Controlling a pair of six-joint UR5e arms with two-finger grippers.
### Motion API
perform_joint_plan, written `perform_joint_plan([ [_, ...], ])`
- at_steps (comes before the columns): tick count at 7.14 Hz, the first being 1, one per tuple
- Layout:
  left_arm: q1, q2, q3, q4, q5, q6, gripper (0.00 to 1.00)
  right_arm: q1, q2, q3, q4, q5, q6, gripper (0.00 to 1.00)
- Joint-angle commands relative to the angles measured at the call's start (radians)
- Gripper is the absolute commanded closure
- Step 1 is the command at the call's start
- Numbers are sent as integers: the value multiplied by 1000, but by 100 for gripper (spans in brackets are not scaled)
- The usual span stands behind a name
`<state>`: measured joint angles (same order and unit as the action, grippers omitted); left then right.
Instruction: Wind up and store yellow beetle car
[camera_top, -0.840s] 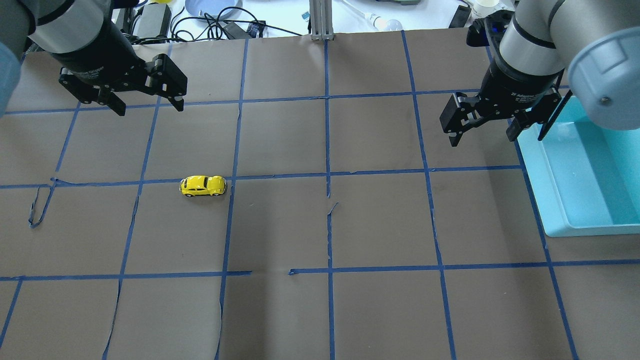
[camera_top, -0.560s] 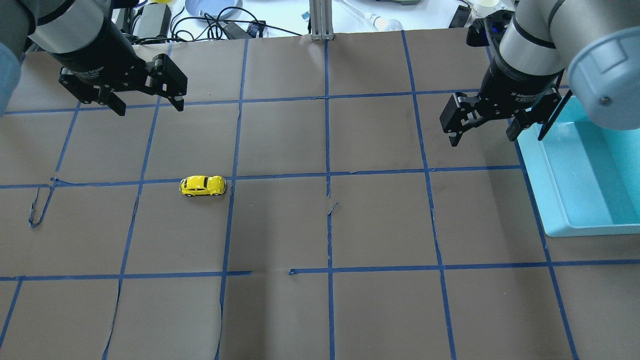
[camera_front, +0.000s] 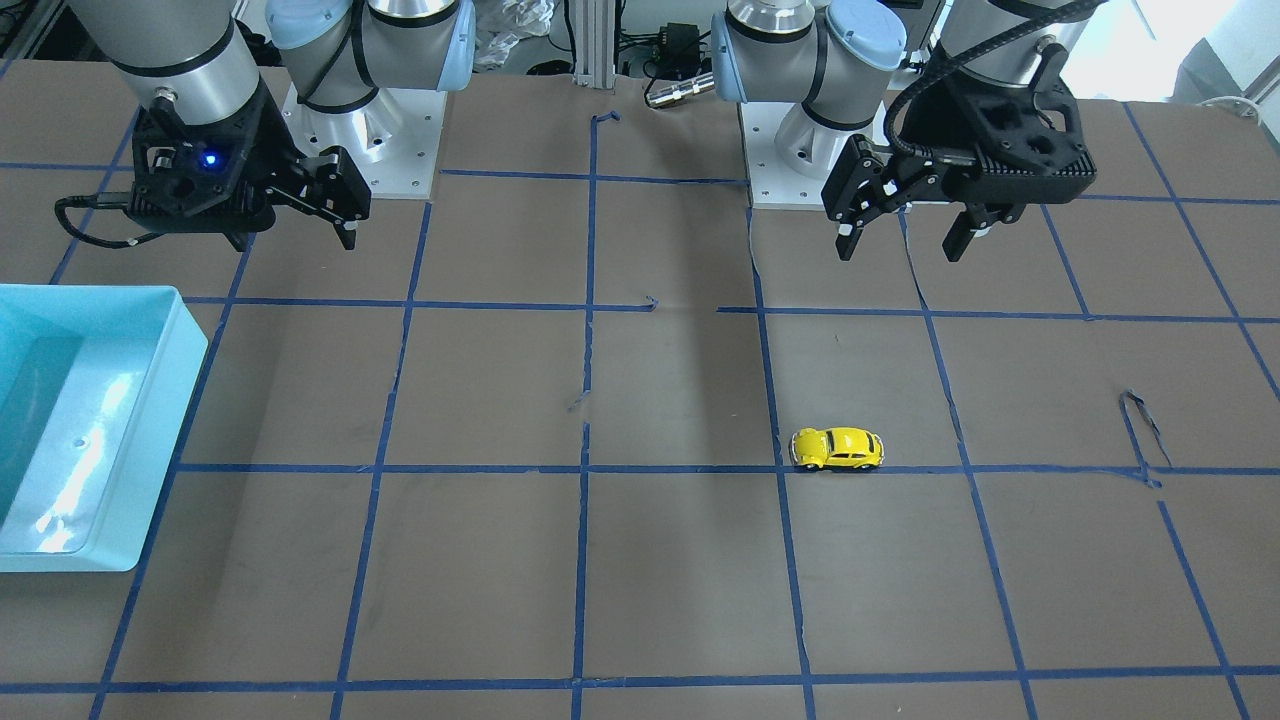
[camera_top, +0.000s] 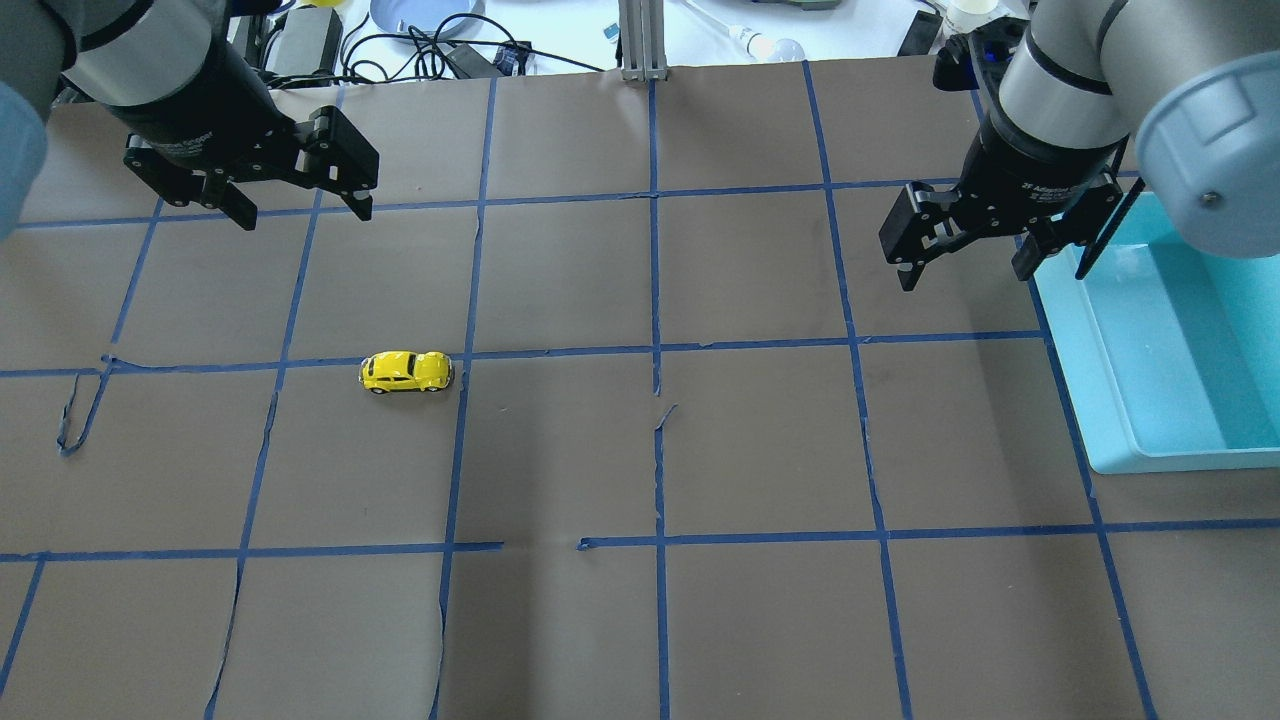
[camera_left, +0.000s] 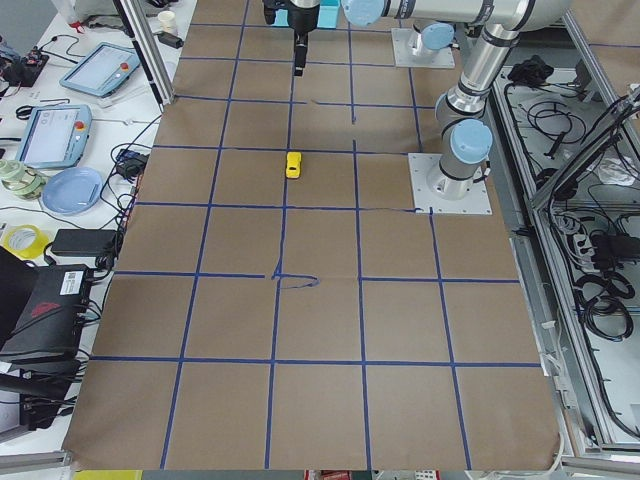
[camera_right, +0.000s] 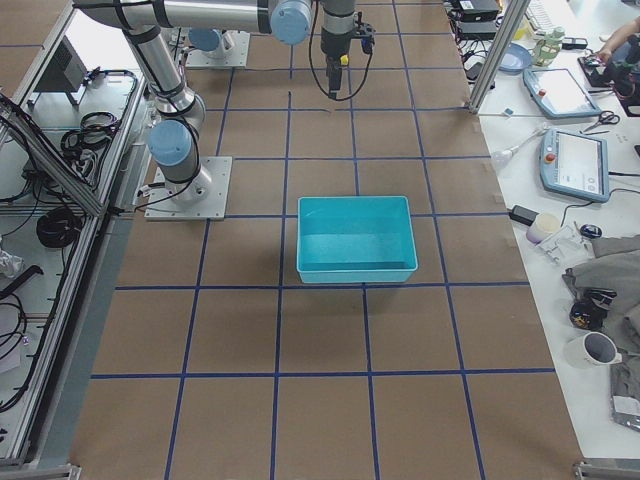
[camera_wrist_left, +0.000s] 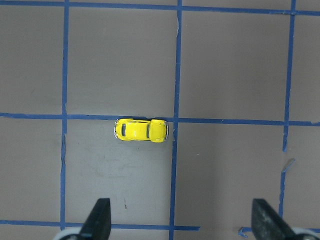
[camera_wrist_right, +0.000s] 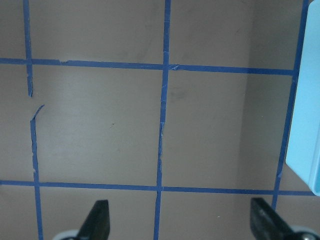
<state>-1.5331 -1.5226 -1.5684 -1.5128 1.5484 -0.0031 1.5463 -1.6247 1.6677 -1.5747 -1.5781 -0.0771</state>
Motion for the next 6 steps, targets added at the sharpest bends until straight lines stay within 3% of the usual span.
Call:
perform_joint_plan([
  [1,1,4,-16,-4,-2,0,0,0,0,4,-36,1,0,0],
  [6,10,15,-27,-3,7,-2,0,0,0,6,-36,0,-4,0],
])
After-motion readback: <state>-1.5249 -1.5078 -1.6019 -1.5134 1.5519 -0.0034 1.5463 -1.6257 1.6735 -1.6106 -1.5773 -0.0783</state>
